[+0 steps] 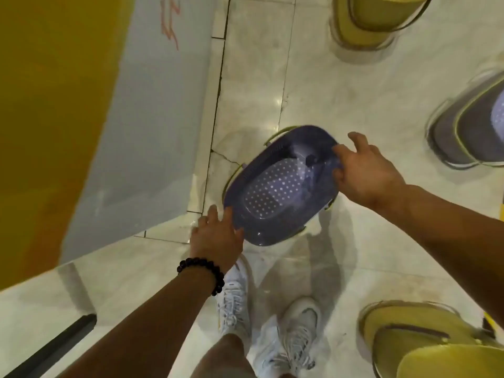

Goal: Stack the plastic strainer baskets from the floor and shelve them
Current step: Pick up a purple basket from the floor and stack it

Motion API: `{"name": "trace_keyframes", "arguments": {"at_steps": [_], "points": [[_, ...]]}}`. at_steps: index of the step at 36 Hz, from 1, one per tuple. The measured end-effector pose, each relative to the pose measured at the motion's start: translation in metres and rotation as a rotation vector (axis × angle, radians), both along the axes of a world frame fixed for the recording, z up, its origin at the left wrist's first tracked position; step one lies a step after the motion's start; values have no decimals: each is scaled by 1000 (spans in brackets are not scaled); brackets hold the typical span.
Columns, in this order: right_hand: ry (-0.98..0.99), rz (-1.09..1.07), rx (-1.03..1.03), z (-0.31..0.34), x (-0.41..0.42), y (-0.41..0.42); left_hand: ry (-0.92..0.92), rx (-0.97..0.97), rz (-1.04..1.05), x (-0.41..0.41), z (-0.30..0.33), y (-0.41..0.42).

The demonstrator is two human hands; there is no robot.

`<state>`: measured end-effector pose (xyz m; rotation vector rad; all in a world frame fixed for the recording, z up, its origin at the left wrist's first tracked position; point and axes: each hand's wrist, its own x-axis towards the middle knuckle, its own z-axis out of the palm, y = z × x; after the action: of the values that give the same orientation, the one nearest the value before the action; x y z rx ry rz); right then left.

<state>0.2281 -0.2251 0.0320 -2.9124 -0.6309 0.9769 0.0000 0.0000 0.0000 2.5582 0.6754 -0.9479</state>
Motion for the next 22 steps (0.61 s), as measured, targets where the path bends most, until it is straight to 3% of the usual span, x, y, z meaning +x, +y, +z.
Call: {"name": "trace_keyframes", "arguments": {"at_steps": [4,8,11,17,22], "points": [[83,-51,60,-29,1,-6,-95,-154,166,4,-16,3],[197,-255,250,-48,-7,-16,-174,-232,268,12,-19,7],[158,-244,343,-46,-21,-25,-238,-258,329,23,-5,16],[137,-401,434,-5,-59,-59,-311,-329,373,49,60,28],[119,-625,633,74,-93,-103,-328,-383,313,69,140,22]]}}
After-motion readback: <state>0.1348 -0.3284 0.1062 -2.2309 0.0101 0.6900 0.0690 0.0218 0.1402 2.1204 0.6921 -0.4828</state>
